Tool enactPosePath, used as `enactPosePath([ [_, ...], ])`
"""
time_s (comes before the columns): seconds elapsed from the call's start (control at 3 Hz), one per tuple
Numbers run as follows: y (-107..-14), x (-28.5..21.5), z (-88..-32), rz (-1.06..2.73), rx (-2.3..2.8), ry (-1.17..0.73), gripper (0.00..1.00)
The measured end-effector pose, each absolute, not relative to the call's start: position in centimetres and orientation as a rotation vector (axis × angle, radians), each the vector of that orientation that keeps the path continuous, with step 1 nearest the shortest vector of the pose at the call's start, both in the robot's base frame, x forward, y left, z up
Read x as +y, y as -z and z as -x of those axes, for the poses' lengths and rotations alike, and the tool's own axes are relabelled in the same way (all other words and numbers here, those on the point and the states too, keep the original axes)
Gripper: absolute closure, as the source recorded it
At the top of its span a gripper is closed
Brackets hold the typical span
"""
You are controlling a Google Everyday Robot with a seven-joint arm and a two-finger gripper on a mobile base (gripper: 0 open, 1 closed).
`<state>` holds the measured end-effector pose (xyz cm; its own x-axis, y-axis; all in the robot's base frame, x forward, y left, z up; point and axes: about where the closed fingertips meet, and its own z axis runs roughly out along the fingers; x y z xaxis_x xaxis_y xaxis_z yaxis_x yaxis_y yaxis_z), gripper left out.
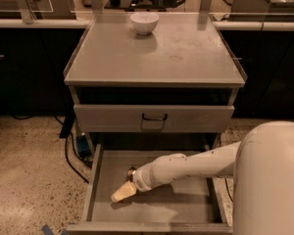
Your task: Pick orange can from middle drawer and place on counter
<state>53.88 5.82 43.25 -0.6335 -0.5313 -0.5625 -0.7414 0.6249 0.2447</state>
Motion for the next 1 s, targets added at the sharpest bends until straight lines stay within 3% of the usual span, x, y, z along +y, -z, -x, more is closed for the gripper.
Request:
enactPosePath([
  [0.33, -38.5, 3.3, -57.0, 0.934, 2.487, -0.61, 0.0],
  [1.0, -37.2, 3.8, -57.4, 0.936, 2.505, -0.601, 0.0],
])
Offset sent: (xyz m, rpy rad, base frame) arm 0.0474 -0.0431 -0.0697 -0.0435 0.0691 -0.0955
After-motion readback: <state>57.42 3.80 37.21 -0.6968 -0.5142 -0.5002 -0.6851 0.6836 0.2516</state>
